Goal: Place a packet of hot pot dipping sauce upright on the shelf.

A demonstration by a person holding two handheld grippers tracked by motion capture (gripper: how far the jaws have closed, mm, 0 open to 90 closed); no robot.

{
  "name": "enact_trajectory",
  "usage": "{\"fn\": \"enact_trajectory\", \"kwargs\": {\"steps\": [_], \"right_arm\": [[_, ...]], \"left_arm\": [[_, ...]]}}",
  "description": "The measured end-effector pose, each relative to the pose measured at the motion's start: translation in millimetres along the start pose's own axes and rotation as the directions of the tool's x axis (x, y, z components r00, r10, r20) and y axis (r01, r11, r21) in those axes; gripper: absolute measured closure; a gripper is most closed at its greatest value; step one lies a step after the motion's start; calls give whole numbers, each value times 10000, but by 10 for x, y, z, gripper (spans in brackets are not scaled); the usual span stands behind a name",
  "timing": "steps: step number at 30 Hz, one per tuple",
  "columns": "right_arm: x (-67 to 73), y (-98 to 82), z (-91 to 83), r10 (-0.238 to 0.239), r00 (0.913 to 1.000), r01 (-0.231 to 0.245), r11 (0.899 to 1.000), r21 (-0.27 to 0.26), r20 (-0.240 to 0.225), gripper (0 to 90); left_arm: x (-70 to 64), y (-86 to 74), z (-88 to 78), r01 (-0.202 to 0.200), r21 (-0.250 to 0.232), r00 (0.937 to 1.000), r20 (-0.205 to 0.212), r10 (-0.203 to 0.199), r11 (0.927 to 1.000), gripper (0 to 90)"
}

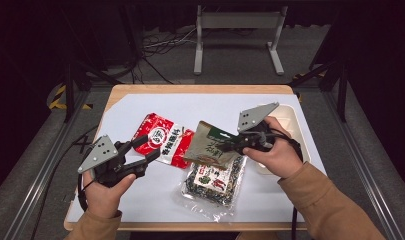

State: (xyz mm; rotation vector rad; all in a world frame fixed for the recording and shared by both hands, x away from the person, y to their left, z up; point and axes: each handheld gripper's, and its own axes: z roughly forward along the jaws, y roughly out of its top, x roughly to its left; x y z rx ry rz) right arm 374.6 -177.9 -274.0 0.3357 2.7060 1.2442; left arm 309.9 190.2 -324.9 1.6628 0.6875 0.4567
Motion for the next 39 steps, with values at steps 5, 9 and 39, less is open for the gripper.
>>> {"fn": "enact_trajectory", "kwargs": {"steps": [5,9,39], "right_arm": [[-72,-17,-122,44,9995,-44,10000,13,304,894],[-152,-23,-212,63,9981,-66,10000,40,620,894],[-874,-161,-692,-265,9722,114,9978,661,2326,894]], "left_arm": [[77,-27,-31,130,80,9990,-431,-127,9999,401],[159,-51,-65,421,115,9960,-800,-410,9990,379],[489,-344,-28,85,1271,9659,-2578,247,9918,300]]}}
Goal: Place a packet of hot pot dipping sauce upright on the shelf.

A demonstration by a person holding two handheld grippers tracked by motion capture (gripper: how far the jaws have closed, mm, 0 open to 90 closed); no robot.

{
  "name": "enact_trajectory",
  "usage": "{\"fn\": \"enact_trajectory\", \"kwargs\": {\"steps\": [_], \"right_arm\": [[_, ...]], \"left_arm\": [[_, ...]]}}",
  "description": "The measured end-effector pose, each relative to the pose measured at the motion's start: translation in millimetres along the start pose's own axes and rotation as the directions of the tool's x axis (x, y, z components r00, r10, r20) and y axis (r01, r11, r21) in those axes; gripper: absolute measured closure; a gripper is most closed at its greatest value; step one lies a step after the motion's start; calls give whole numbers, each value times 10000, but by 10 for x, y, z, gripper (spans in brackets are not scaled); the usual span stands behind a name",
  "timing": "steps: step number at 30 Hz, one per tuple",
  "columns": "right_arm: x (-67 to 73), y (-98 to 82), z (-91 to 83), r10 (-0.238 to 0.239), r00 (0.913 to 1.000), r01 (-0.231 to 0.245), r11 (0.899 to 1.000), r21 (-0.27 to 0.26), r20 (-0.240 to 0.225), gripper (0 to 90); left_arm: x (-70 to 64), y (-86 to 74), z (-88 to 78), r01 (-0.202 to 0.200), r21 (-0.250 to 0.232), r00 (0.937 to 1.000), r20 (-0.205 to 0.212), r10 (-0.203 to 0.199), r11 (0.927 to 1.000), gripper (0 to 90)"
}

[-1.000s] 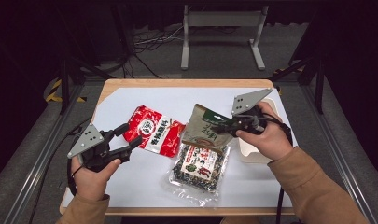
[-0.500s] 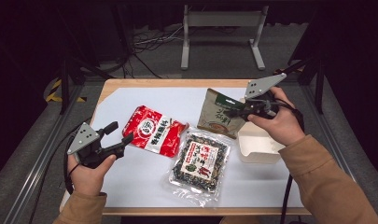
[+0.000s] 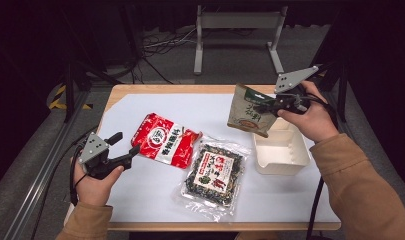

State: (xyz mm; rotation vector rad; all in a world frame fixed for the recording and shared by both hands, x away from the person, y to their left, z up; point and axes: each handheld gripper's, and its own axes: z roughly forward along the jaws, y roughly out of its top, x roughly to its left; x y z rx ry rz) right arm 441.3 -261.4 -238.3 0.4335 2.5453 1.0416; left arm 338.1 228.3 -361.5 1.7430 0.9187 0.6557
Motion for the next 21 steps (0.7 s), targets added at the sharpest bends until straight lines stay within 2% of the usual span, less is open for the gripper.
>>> {"fn": "enact_trajectory", "kwargs": {"steps": [7,12,17,21], "right_arm": [[-169,-56,-76,-312,9990,306,9993,198,317,894],[-322,-115,-115,-262,9985,250,9994,257,479,894],[-476,-190,-130,-534,9957,506,9980,384,757,894],[-597,-260,-146,-461,9951,429,9983,386,880,894]], "left_arm": [[22,-63,24,50,325,10000,68,-52,9995,290],[24,-101,-3,84,537,10000,46,-86,9985,293],[18,-138,-48,15,678,10000,-52,-12,9977,297],[32,-167,-78,124,731,9999,-96,-118,9972,302]]}}
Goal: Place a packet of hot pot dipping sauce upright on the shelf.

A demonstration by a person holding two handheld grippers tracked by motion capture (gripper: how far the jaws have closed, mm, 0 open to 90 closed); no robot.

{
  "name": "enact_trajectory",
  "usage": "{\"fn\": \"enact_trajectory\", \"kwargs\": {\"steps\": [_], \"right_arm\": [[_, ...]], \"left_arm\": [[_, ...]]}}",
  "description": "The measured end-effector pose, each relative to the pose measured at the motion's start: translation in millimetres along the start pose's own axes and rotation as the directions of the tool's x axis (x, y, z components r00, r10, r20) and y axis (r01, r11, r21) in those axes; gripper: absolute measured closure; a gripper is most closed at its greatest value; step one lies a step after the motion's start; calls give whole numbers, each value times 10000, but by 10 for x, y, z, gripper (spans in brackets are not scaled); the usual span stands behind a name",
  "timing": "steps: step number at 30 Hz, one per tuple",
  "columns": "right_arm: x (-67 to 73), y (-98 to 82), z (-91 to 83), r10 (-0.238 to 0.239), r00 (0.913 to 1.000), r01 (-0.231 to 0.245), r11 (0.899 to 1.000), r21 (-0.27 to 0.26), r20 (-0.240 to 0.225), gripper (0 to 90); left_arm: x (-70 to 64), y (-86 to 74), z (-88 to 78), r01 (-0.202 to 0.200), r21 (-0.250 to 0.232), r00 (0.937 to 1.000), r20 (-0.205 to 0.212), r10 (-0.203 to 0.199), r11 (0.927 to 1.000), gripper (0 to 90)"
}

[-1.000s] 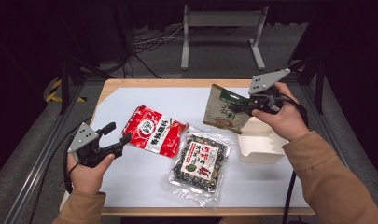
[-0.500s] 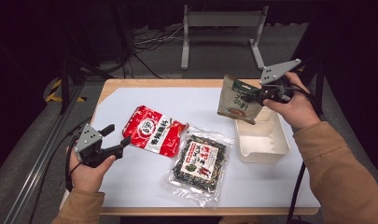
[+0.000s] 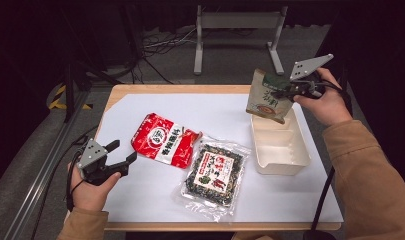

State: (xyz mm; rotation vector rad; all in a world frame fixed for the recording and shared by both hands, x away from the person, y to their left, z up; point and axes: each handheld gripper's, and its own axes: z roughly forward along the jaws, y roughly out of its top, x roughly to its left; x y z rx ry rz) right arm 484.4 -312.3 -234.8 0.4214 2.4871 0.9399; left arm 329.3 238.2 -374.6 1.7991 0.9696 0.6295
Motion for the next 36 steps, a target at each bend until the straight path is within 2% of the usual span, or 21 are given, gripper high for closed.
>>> {"fn": "enact_trajectory", "kwargs": {"steps": [2,6,11,16,24,30,36], "right_arm": [[-53,-44,5,-11,10000,11,10000,-5,-37,894],[-133,-114,24,-351,9992,354,9992,163,-177,893],[-198,-145,40,-701,9971,709,9972,248,-299,893],[-249,-169,63,-856,9956,866,9959,262,-391,893],[-330,-236,124,-1335,9908,1340,9907,247,-229,893],[-362,-294,193,-1418,9897,1428,9876,651,-199,893],[-374,-304,264,-1354,9908,1353,9882,720,-42,889]], "left_arm": [[8,-9,-16,-20,43,10000,-58,20,10000,303],[8,-28,-31,31,90,9999,-108,-30,10000,303],[6,-61,-62,93,158,9997,-223,-90,9998,303],[12,-100,-111,216,190,9992,-348,-209,9996,302],[12,-119,-85,257,307,9992,-330,-246,9992,303],[19,-120,-58,238,338,9994,-276,-229,9991,302],[19,-121,-67,239,285,9995,-235,-232,9993,302]]}}
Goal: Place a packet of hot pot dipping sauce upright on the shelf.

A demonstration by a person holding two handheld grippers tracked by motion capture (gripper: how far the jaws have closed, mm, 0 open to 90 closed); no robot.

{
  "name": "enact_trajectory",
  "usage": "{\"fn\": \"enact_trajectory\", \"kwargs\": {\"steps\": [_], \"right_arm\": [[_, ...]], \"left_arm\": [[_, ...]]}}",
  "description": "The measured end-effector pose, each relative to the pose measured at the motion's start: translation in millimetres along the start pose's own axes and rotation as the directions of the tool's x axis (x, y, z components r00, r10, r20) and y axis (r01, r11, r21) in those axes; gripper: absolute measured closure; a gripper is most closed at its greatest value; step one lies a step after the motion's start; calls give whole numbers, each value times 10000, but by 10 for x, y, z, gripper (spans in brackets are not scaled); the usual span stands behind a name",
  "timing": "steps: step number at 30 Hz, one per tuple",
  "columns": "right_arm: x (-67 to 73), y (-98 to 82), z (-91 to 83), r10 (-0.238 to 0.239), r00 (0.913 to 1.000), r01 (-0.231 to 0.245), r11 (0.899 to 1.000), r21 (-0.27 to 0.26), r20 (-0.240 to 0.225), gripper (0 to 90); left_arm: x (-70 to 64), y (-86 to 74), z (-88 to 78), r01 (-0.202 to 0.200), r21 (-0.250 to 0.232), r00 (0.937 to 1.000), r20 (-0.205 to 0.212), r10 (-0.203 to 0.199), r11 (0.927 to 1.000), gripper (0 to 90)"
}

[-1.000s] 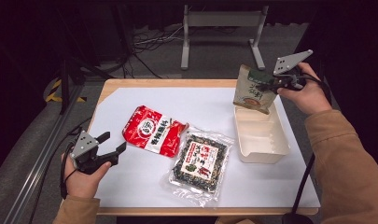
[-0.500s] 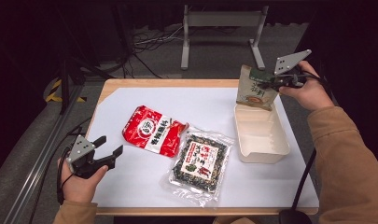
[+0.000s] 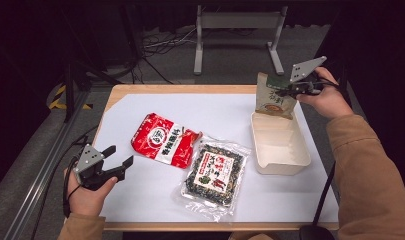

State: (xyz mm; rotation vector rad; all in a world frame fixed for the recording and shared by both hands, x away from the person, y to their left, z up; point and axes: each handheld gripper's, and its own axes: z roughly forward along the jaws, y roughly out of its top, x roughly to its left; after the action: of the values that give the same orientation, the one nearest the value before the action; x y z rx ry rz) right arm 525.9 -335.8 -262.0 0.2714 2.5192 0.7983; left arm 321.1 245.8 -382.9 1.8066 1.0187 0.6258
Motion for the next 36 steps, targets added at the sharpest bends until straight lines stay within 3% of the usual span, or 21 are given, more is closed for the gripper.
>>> {"fn": "enact_trajectory", "kwargs": {"steps": [10,17,22,36], "right_arm": [[-13,-45,119,79,9999,-80,9999,94,141,870],[25,-107,233,128,9999,-126,9996,264,-72,872],[41,-191,292,418,9990,-415,9989,240,-153,873],[79,-308,304,812,9967,-808,9944,683,-26,876]], "left_arm": [[10,-2,-8,35,5,10000,29,-35,10000,300],[9,-7,0,85,18,9999,54,-85,10000,299],[8,-8,2,104,30,9999,71,-104,9999,299],[-2,11,35,106,8,9997,222,-106,9999,298]]}}
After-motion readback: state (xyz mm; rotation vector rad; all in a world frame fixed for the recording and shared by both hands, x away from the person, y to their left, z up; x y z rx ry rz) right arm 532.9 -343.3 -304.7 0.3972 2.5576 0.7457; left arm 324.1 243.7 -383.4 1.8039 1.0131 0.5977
